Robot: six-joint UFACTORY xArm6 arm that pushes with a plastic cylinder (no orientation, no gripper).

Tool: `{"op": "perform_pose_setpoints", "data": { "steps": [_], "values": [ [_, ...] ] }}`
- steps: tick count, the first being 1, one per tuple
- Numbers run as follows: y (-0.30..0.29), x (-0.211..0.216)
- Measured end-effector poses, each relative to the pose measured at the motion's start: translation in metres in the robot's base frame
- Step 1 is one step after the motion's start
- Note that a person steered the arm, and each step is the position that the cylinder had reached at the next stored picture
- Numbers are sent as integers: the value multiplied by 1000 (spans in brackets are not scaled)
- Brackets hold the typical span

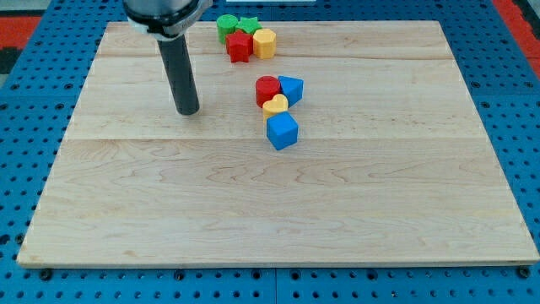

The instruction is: Slide the blue cube slightly right

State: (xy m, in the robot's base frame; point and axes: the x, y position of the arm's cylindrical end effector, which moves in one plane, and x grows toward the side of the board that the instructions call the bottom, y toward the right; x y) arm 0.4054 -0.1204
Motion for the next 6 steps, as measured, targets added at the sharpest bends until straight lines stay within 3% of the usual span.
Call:
{"op": "perform_pose_setpoints", "data": {
  "steps": [2, 3, 5, 6],
  "values": [
    [27, 32],
    [73, 33],
    [83, 39],
    [117, 43]
  ]
}}
